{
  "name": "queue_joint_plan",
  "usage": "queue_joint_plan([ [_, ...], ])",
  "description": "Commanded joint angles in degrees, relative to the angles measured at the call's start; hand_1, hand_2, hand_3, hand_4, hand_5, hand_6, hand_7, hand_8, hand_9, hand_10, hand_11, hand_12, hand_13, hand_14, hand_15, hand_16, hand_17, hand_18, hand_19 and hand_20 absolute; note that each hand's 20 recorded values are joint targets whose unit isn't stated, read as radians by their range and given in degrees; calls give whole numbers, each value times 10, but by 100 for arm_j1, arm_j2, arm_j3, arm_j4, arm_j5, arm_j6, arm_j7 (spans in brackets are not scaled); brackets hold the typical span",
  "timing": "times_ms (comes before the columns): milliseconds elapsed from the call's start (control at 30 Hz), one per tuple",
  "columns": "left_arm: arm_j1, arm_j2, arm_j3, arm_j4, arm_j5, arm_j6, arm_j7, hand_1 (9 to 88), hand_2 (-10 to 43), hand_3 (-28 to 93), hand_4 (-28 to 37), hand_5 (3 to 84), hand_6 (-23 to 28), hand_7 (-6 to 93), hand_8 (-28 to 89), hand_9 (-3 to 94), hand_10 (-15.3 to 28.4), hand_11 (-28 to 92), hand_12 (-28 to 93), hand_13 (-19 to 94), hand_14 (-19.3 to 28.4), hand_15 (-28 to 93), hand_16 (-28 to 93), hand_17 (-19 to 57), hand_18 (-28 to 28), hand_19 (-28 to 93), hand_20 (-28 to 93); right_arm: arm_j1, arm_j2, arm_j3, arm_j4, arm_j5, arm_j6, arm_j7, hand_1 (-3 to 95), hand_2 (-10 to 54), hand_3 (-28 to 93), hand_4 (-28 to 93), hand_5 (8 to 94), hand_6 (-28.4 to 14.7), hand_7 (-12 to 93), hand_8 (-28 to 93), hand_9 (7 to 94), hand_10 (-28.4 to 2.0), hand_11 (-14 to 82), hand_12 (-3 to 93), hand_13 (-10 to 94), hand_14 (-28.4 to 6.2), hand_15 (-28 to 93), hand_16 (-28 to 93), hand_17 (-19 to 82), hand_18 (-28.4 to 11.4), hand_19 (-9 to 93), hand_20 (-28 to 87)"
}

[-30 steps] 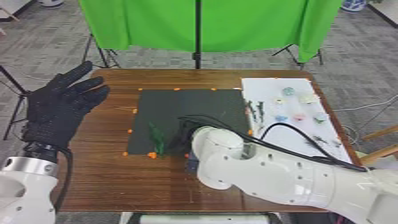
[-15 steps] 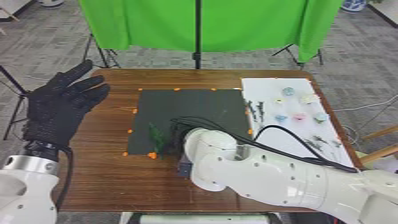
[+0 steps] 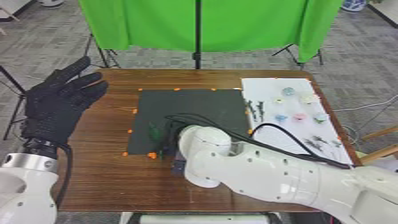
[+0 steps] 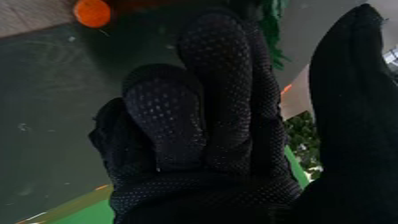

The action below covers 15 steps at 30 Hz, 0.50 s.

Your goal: Arrange flowers

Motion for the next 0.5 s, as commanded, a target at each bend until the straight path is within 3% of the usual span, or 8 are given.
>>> queue_joint_plan([
  [33, -7, 36, 8, 70, -19, -6, 17, 216, 76, 780, -265, 359, 98, 152, -99, 333, 212, 286, 116, 243, 279, 499, -90, -76, 263, 619, 120, 85, -134, 68, -7, 67, 193, -34, 420, -90, 571, -283, 737, 31, 127, -135, 897, -107, 377, 209, 813, -78, 689, 183, 474, -208, 932, 447],
  [133, -81, 59, 60, 89, -27, 11, 3, 216, 76, 780, -265, 359, 98, 152, -99, 333, 213, 286, 117, 244, 279, 500, -90, -76, 262, 619, 120, 6, -150, 156, -60, 98, 114, -40, 423, -89, 565, -283, 734, 32, 126, -135, 896, -107, 374, 207, 813, -78, 685, 182, 475, -207, 932, 436],
  [300, -111, 21, 70, 88, 14, 34, -186, 216, 76, 781, -266, 358, 98, 153, -100, 334, 212, 286, 117, 244, 279, 500, -90, -76, 262, 619, 120, -69, -69, 182, -124, -59, 163, 42, 422, -88, 565, -283, 736, 29, 127, -135, 894, -108, 368, 205, 809, -82, 682, 183, 468, -215, 932, 428],
  [433, 108, -22, -36, 10, 16, 121, -214, 217, 76, 780, -266, 359, 98, 153, -100, 334, 212, 286, 117, 244, 279, 501, -90, -76, 262, 619, 120, -41, 200, 52, -301, -401, 607, -33, 415, -89, 576, -283, 751, 24, 127, -134, 895, -108, 367, 203, 808, -85, 687, 182, 469, -217, 932, 435],
  [500, 197, -29, -75, -34, 63, 164, -248, 217, 76, 780, -267, 359, 98, 153, -100, 334, 212, 285, 116, 244, 279, 501, -90, -76, 263, 618, 119, 104, 348, -215, -331, -851, 1213, -24, 412, -88, 583, -283, 755, 23, 129, -132, 896, -108, 367, 203, 809, -85, 688, 181, 472, -216, 932, 436],
])
